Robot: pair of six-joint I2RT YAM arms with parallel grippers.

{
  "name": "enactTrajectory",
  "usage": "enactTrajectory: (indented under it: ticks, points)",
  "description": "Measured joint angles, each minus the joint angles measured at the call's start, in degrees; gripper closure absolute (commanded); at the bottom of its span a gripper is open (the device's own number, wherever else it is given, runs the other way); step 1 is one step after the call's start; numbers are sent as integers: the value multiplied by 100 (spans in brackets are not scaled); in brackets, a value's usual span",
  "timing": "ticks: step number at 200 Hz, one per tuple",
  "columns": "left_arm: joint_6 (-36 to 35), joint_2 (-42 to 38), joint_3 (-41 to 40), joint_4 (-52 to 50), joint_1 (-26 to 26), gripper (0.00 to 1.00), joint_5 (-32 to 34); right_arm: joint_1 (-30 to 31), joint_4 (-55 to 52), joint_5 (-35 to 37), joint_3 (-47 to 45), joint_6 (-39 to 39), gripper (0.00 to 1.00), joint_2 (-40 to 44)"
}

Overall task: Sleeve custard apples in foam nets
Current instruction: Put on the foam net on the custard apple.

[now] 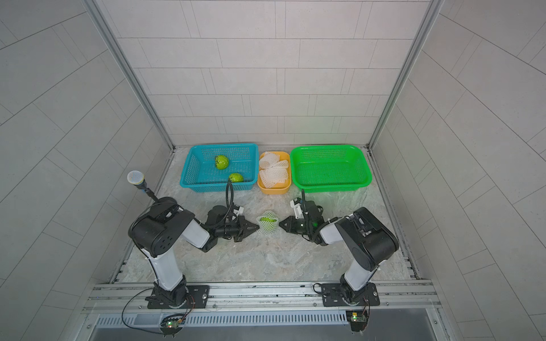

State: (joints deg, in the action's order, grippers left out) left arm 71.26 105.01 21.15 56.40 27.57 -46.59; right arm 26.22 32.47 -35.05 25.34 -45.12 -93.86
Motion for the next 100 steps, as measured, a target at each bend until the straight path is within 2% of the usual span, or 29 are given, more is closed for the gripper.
enactTrajectory:
  ticks: [48,75,100]
  points:
    - [-94,-44,17,-131,20,93,33,13,-1088,426,146,455,60,601]
    - [-155,-68,22,-203,20,90,39,44,-2212,1014,245,817,45,1261]
    - [-197,-111,37,-326,22,88,55,348,-3340,1685,621,1217,32,1856]
